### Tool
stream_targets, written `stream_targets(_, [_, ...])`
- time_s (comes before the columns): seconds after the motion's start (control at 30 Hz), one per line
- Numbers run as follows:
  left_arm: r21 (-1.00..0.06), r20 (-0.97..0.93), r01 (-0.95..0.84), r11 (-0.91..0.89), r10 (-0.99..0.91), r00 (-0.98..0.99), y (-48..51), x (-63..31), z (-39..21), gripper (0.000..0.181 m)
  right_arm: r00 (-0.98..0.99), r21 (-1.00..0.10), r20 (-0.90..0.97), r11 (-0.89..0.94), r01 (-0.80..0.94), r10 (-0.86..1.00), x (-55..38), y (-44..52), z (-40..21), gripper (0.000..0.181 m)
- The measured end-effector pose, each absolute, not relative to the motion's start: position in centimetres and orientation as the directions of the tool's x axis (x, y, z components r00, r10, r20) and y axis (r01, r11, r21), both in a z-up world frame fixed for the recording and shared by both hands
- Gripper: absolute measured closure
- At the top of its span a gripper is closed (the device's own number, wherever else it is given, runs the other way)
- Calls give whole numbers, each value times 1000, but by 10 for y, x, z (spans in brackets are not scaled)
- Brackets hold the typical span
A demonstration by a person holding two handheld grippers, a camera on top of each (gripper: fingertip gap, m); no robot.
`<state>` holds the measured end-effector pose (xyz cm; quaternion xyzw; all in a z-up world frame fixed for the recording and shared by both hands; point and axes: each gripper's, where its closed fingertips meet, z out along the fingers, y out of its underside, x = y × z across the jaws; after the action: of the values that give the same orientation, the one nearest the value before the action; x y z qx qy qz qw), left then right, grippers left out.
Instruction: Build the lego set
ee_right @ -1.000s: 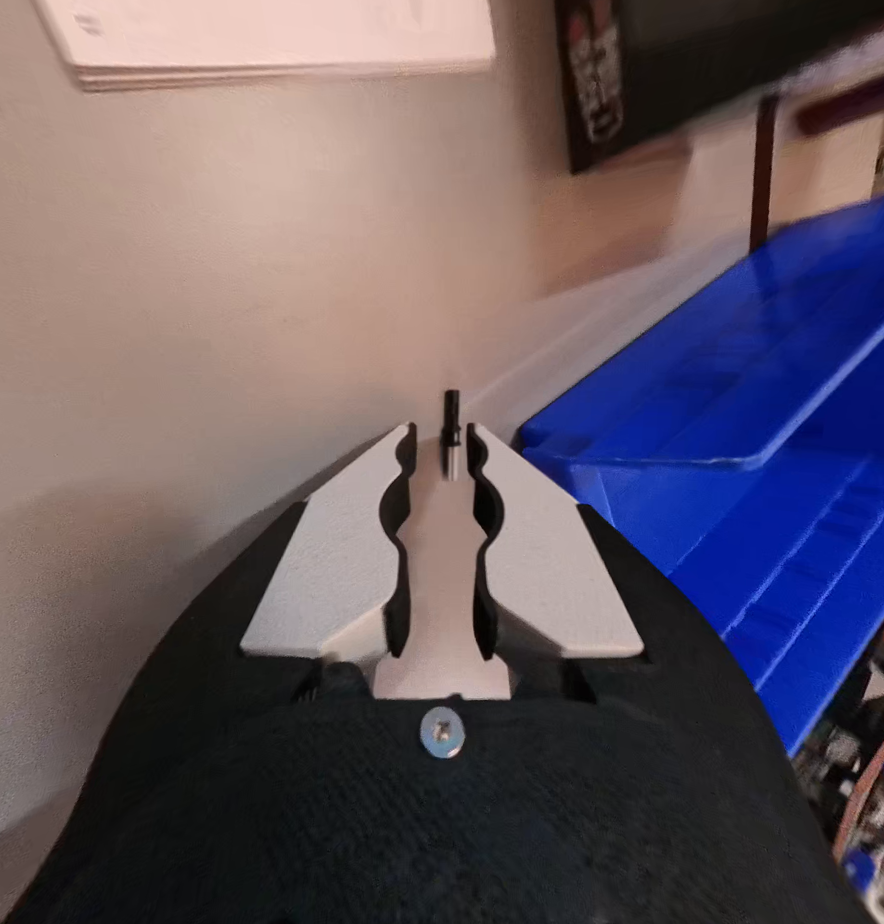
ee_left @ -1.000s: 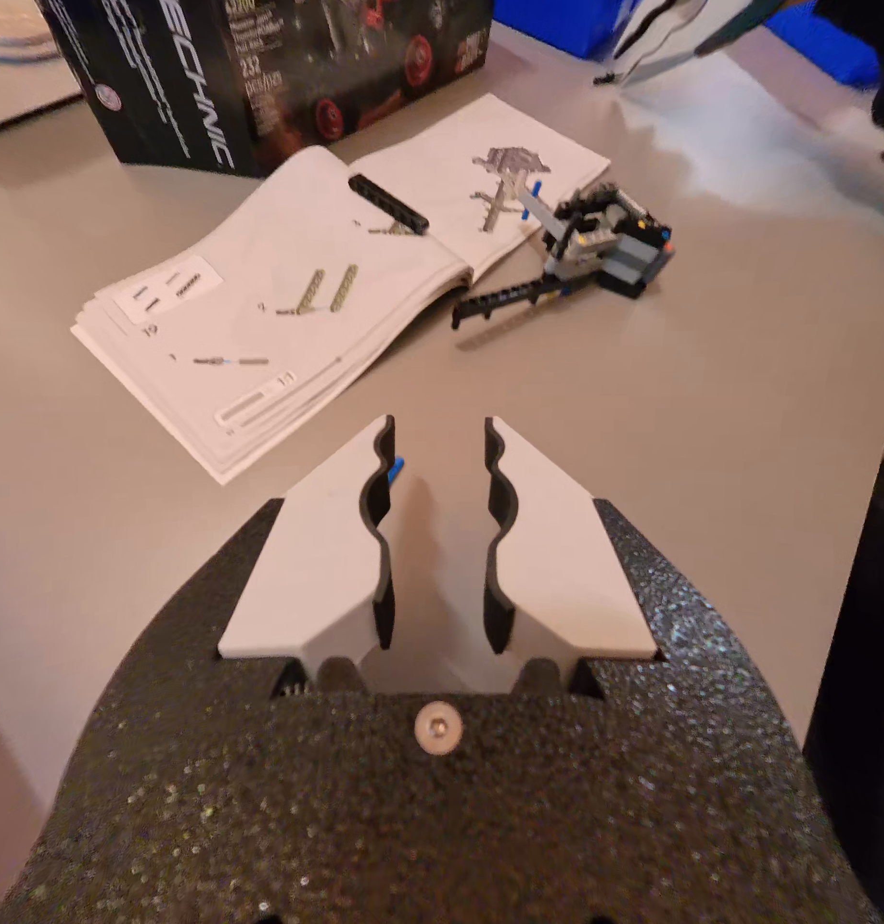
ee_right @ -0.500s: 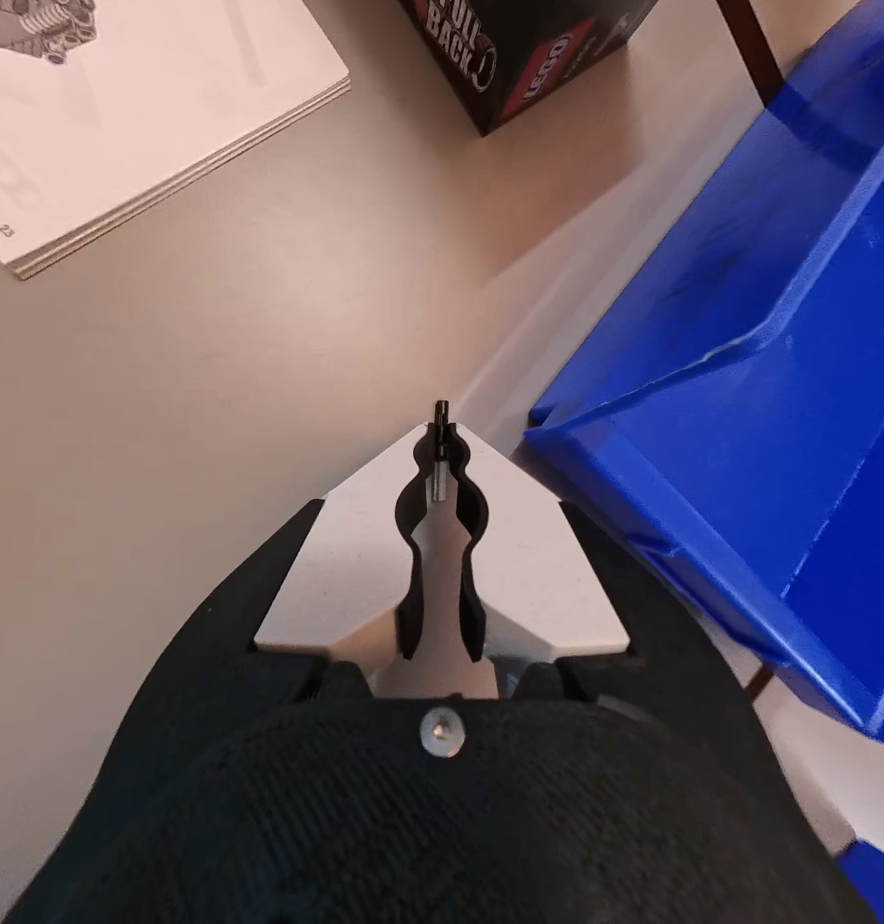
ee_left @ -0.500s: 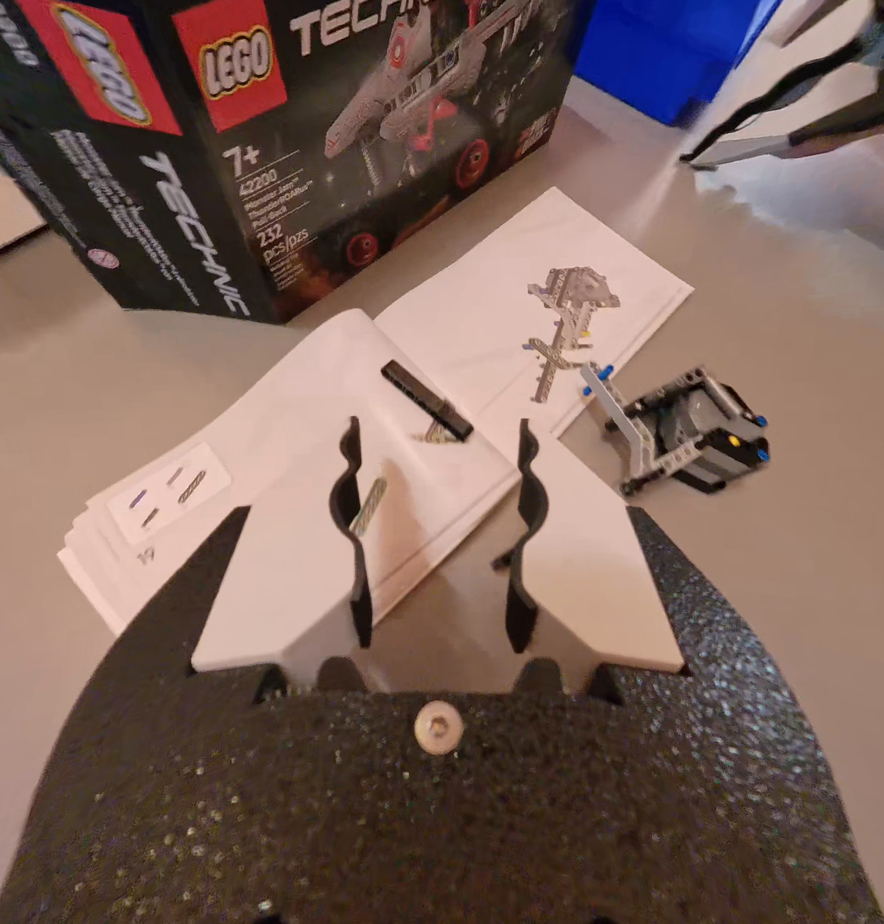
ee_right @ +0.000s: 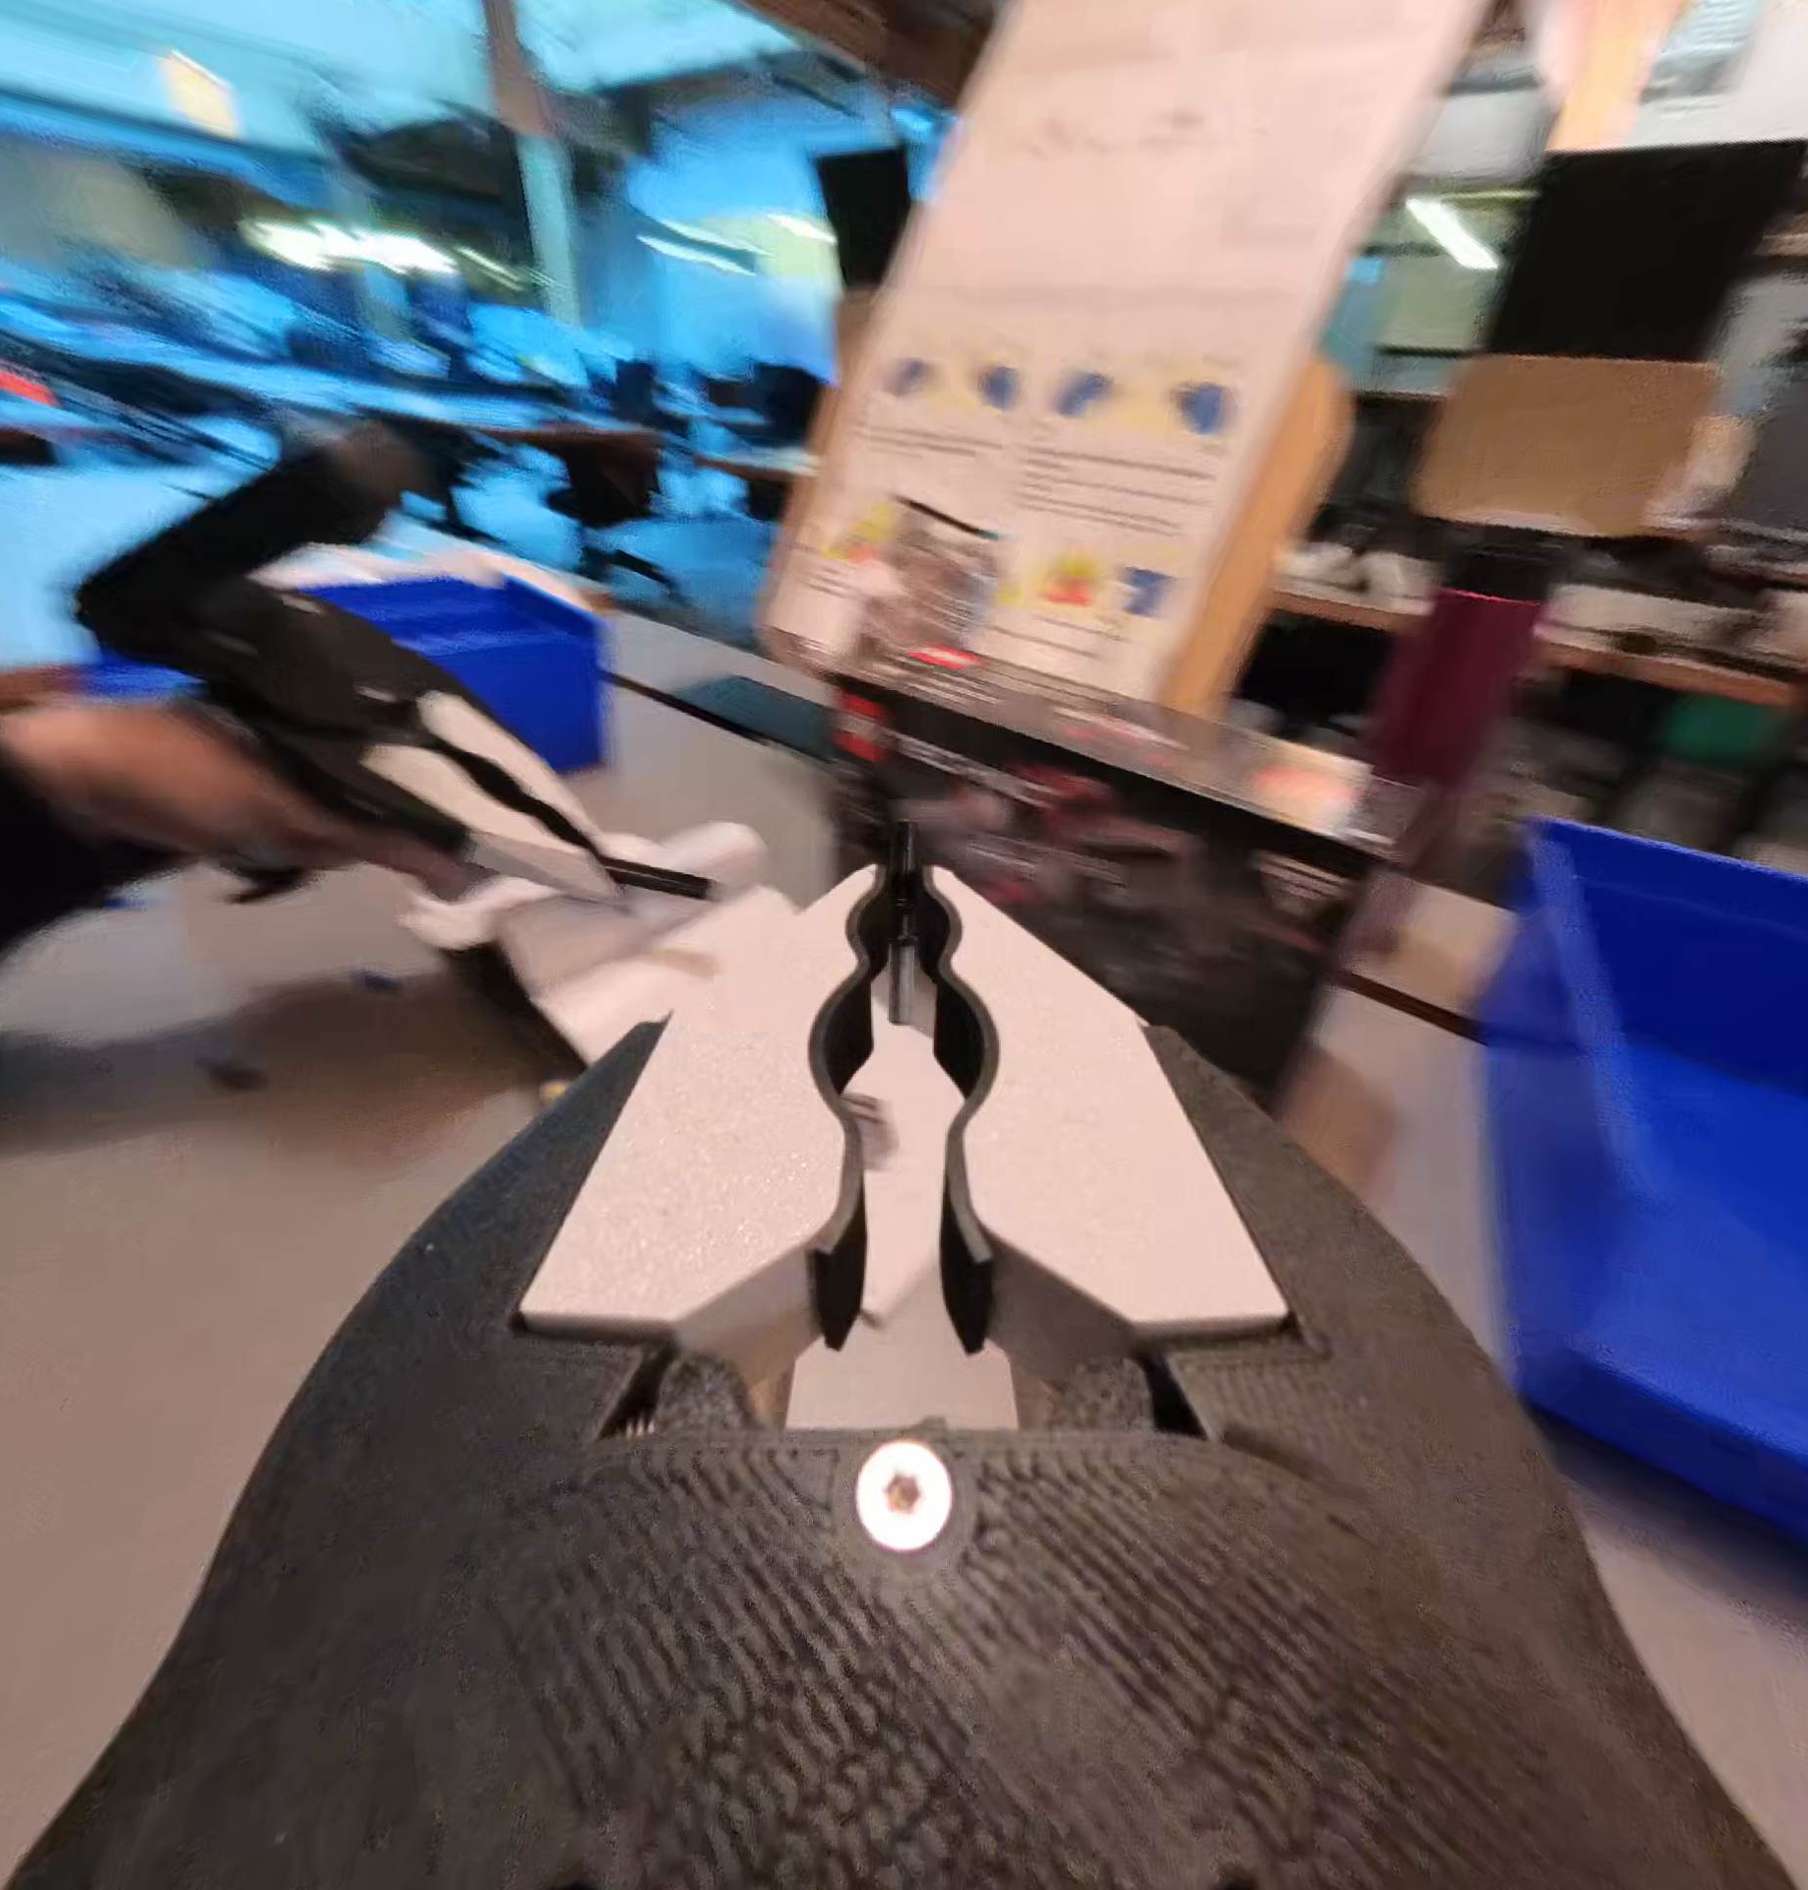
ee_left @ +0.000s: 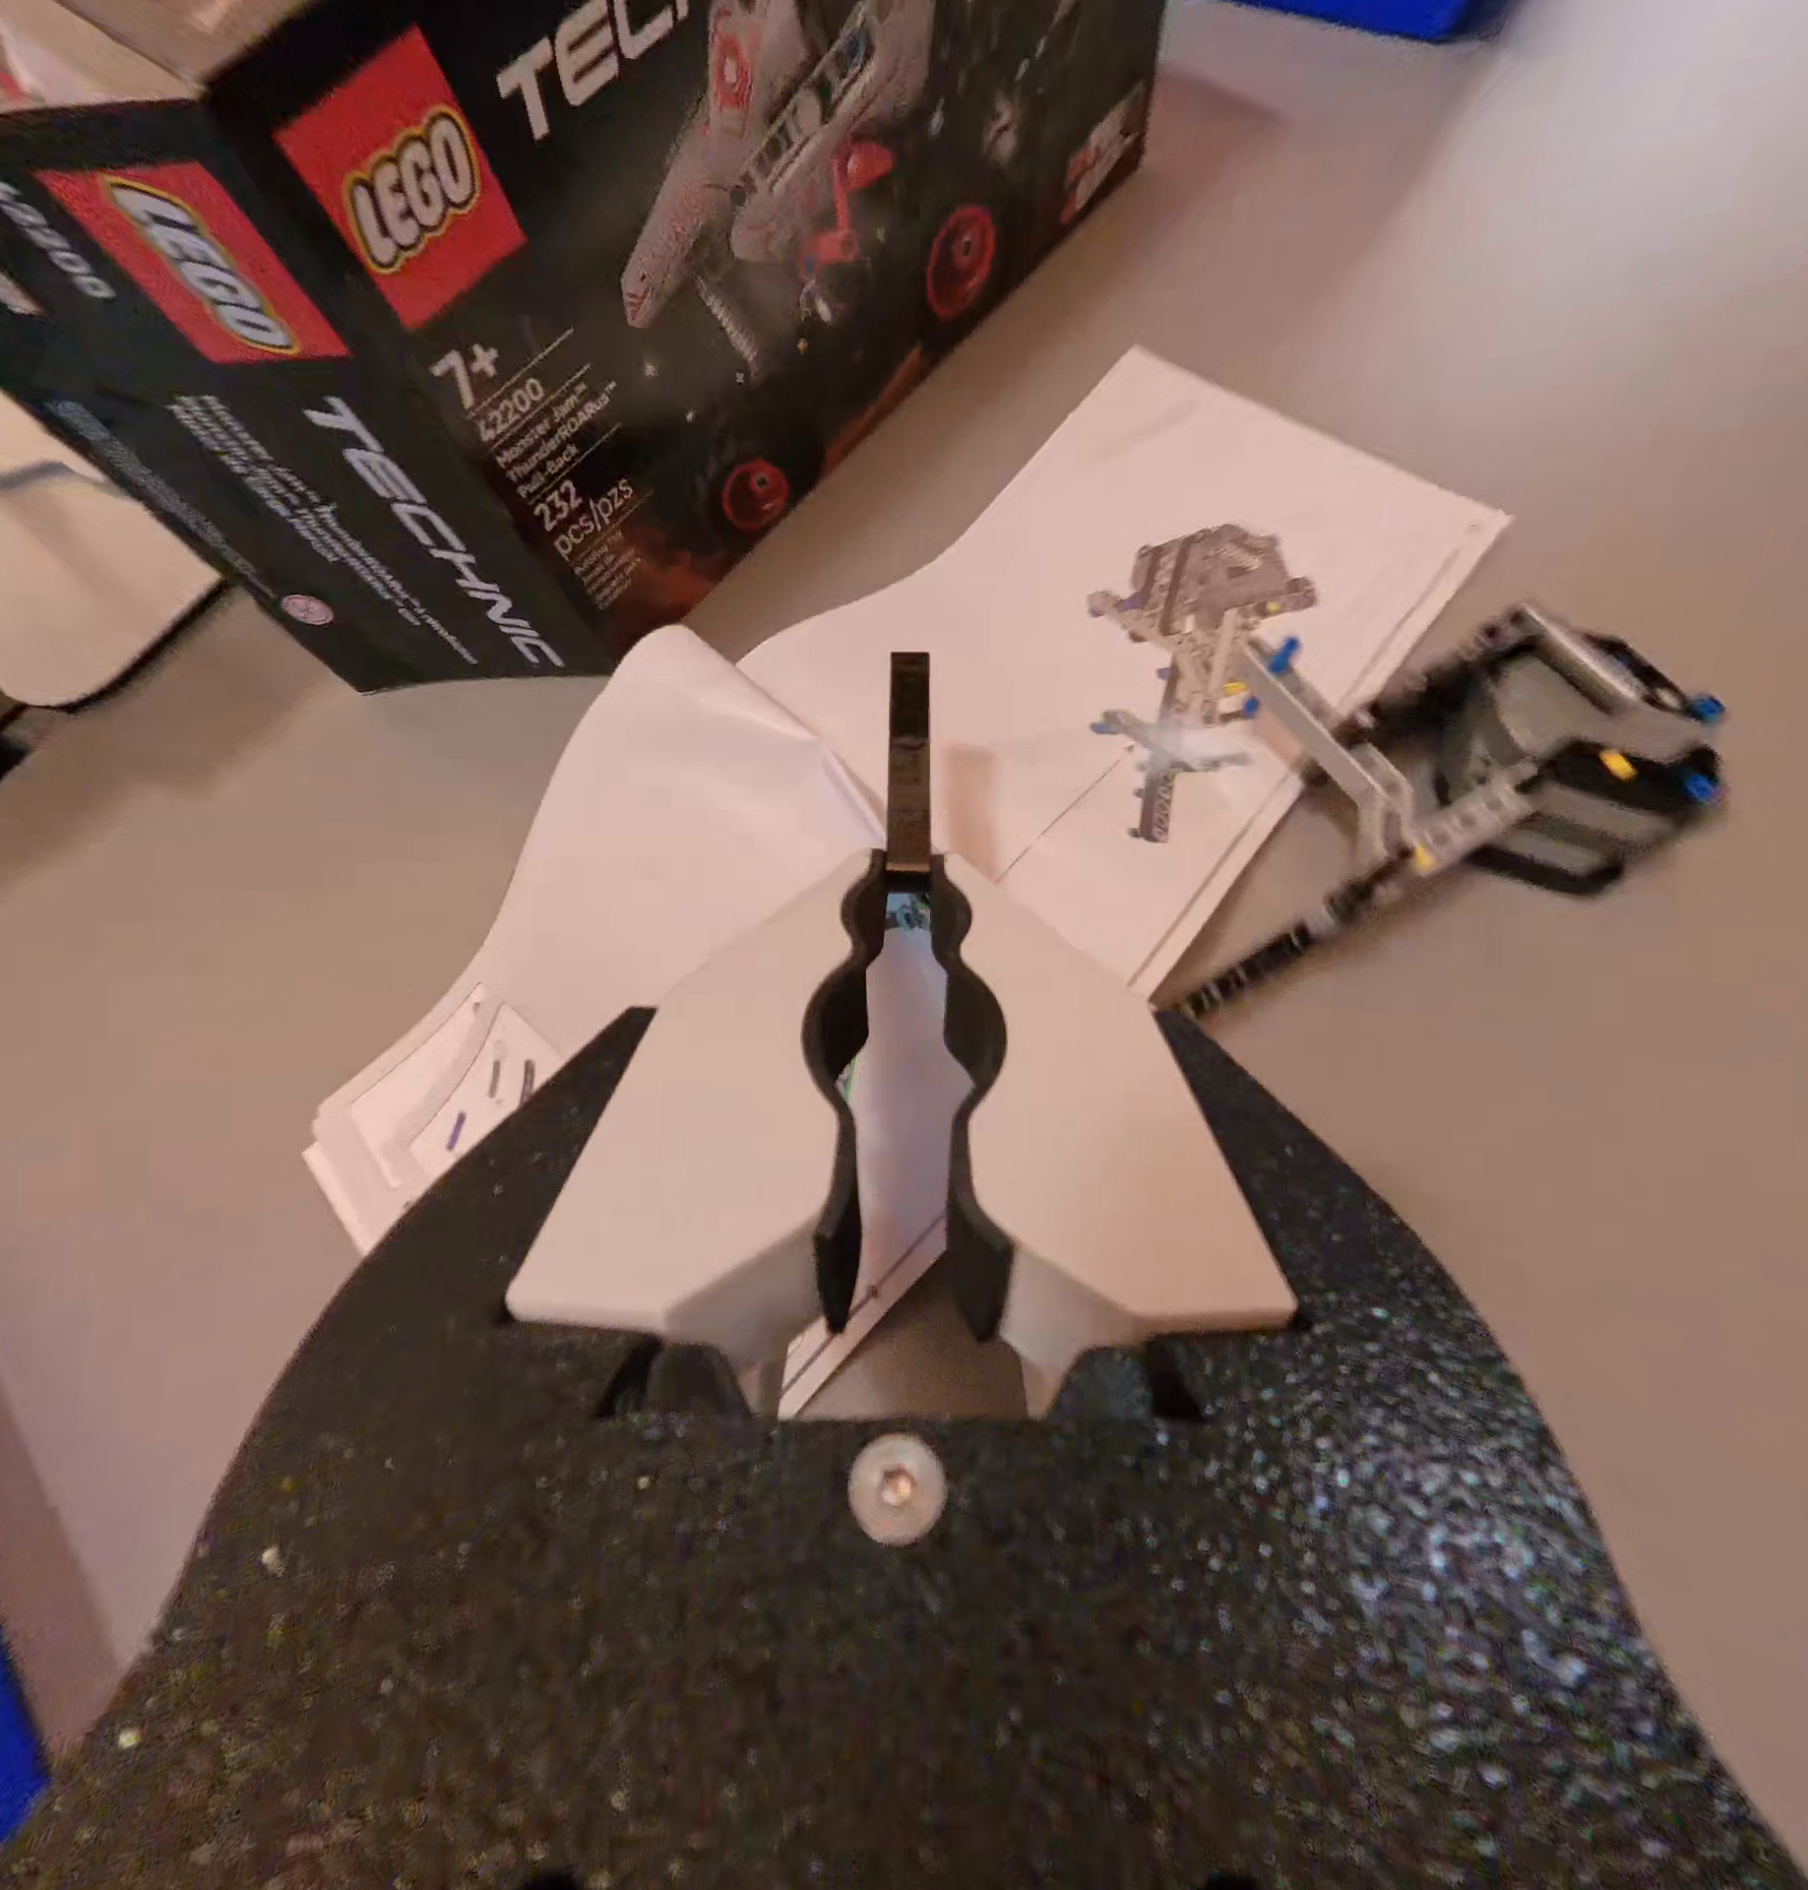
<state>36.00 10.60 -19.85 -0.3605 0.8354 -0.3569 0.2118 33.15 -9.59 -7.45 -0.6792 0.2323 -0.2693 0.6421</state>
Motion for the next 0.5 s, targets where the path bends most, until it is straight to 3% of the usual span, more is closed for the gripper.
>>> stream_targets(0.1, [-787,-150,-343,513,-698,-700,127,325,-184,176,849,-992,86,-122,25,-521,283,-38,-85,180])
stream_targets(0.23, [-896,-143,-218,388,-715,-684,143,300,-162,176,850,-942,218,-332,54,-480,253,12,-124,180])
stream_targets(0.37, [-815,-134,-312,488,-683,-718,165,279,-188,176,907,-942,177,-331,44,-382,223,62,-137,180])
stream_targets(0.5, [-778,-150,-278,563,-597,-788,177,225,-194,176,909,-886,267,-453,101,-321,204,85,-161,179])
